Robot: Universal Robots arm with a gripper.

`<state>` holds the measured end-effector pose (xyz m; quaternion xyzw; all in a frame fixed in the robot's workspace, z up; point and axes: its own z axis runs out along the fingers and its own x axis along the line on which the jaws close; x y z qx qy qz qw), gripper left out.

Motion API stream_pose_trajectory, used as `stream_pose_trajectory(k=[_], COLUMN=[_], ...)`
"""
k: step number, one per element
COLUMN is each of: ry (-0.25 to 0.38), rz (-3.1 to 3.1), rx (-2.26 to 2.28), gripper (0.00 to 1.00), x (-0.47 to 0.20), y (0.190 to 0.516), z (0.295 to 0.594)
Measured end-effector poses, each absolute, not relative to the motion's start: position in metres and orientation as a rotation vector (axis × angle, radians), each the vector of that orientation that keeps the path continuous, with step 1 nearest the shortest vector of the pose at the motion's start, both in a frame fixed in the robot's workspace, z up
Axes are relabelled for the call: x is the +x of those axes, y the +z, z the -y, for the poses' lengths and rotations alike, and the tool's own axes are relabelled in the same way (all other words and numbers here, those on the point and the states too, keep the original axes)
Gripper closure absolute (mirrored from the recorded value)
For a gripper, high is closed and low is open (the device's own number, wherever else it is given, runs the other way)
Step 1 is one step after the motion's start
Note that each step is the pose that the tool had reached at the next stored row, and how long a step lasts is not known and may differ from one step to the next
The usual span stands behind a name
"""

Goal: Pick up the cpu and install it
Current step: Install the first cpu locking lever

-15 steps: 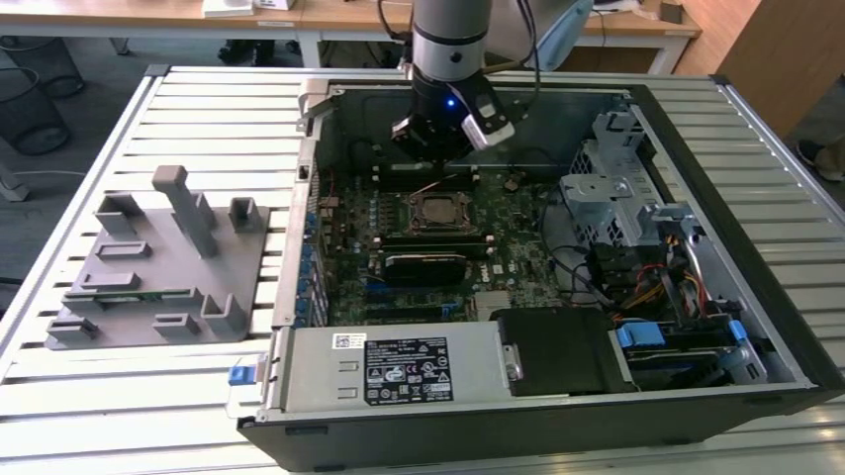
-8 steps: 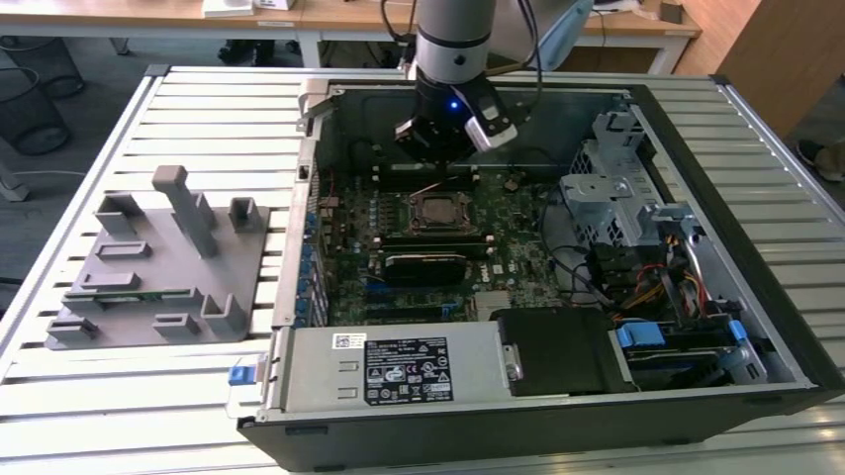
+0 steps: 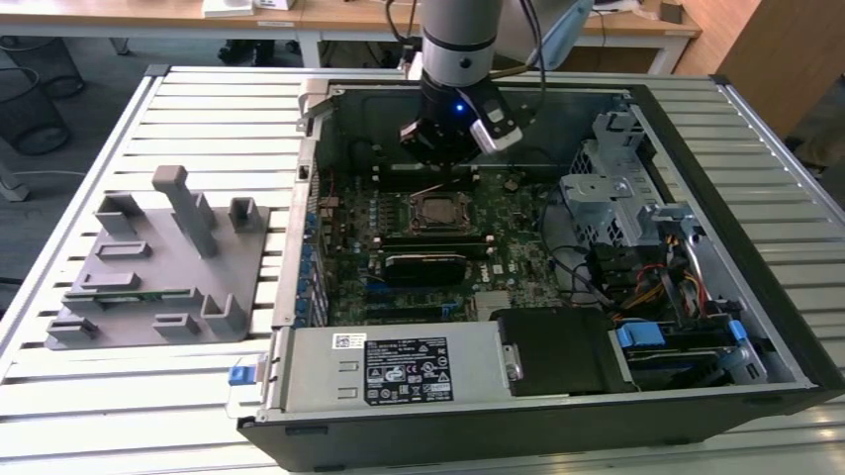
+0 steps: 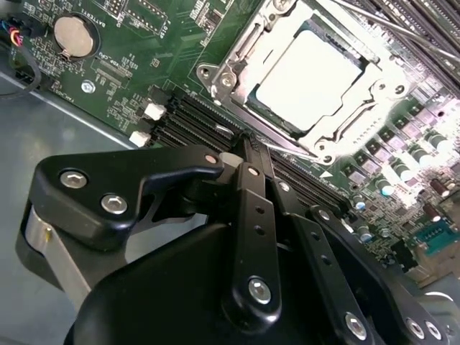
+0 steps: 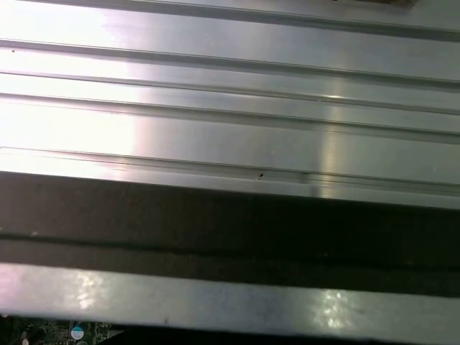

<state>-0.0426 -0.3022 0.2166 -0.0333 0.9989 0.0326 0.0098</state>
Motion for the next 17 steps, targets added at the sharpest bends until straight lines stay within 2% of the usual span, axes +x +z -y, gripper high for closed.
stream_pose_trajectory(k=[17], ry=[0.101], rz=[-3.119], rx=[-0.104], gripper=[0.89], x=[-0.036], y=[0.206], z=[0.302])
